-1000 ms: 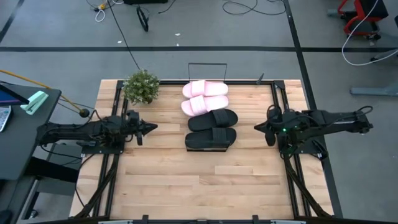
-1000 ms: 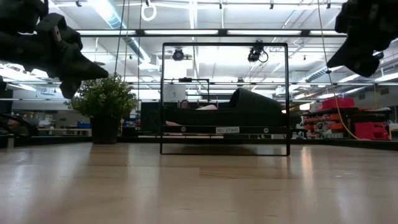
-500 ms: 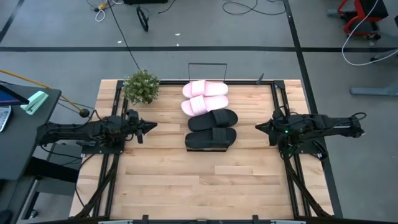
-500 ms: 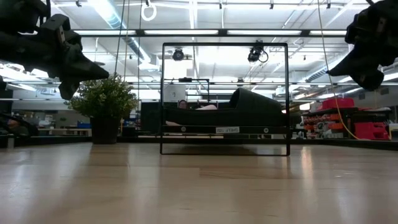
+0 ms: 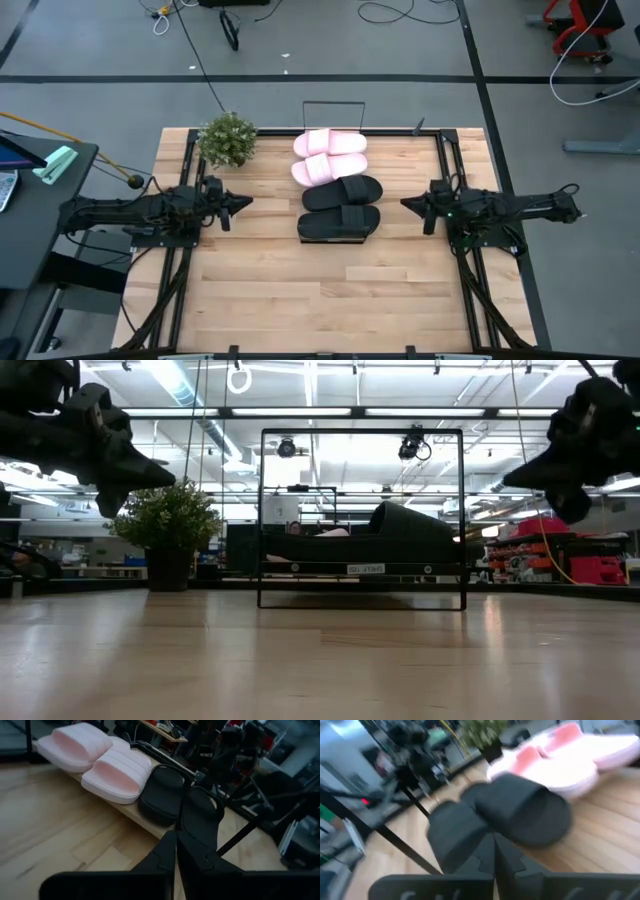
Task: Pick and place slides into the shelf
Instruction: Return to Home Position
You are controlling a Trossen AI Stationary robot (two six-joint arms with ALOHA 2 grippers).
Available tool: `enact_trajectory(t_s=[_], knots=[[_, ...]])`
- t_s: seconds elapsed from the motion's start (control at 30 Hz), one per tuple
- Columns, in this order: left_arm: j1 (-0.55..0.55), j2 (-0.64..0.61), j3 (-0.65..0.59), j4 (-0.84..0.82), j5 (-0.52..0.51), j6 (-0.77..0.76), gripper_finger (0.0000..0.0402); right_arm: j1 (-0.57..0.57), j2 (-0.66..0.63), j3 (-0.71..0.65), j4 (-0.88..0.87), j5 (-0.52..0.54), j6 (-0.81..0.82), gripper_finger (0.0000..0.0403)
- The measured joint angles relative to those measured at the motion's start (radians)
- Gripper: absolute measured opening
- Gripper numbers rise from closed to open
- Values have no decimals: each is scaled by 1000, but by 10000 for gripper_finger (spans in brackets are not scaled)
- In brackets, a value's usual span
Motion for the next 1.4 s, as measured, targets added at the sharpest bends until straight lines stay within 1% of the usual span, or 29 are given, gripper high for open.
enact_trajectory(t_s=[0.1,0.2,0.3,0.43,0.7,0.83,1.0,1.17,1.4], knots=[[0,0,0,1,0,41,15,0,3,-66,207,-17,-31,0],[0,0,0,1,0,53,10,0,7,-111,354,-34,-74,0],[0,2,0,2,0,47,10,0,7,-114,357,-71,-107,0],[0,2,0,2,0,47,20,0,6,-114,347,-138,-165,0],[0,2,0,1,0,47,36,0,6,-114,335,-210,-314,0],[0,2,0,1,1,47,33,0,6,-114,320,-283,-392,0],[0,2,0,1,1,47,25,0,7,-114,311,-337,-420,0],[0,2,0,1,1,47,21,-2,7,-114,311,-344,-461,0],[0,2,0,1,1,47,32,-2,7,-114,311,-344,-467,10]])
